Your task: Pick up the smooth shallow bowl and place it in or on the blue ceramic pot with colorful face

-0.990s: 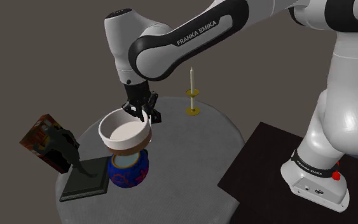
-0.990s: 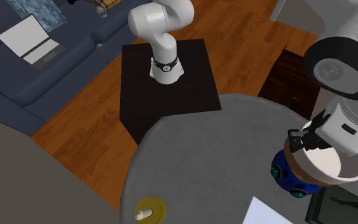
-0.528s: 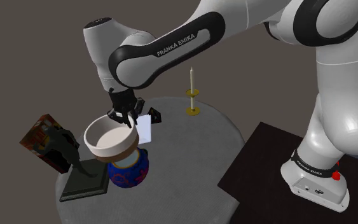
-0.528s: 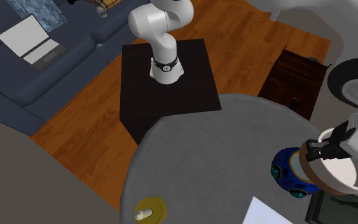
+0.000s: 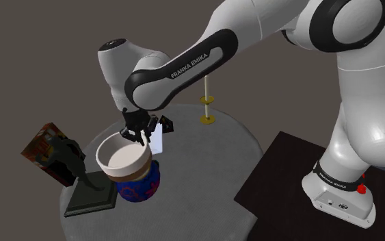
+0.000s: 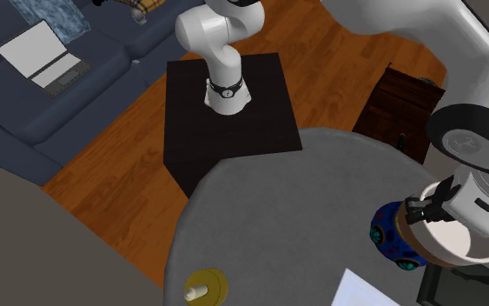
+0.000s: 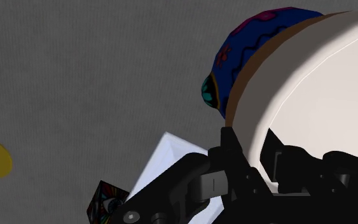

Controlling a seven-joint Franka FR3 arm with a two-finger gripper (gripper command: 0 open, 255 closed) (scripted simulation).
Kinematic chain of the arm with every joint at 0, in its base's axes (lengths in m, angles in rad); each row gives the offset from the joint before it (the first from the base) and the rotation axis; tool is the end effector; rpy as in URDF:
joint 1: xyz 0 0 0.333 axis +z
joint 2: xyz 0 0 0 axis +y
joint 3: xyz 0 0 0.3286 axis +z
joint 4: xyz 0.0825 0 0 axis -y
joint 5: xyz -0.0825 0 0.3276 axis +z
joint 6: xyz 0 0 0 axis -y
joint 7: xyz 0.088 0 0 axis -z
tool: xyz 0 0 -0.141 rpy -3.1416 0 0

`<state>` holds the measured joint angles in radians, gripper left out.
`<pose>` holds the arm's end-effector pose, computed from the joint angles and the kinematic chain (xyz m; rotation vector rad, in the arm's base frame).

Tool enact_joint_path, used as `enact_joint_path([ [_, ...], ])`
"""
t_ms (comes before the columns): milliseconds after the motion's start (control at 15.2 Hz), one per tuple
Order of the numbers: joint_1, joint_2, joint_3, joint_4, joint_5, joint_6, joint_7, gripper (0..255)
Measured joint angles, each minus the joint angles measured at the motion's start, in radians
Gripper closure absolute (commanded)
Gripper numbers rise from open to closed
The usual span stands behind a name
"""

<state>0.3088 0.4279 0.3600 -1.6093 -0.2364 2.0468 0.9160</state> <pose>0.5235 0.3518 0.3979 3.1098 -0.2734 0.1177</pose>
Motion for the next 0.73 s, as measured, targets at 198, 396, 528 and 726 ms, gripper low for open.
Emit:
enact_joint_path([
  [198,0.001,0.015,-0.004,-0.017,-0.008,0.03,0.005,255],
  [396,0.002,0.028,-0.007,-0.038,-0.015,0.064,0.012,255],
  [528,0.004,0.033,-0.008,-0.04,-0.018,0.071,0.015,255],
  [726,0.004,0.034,-0.008,-0.041,-0.018,0.074,0.015,255],
])
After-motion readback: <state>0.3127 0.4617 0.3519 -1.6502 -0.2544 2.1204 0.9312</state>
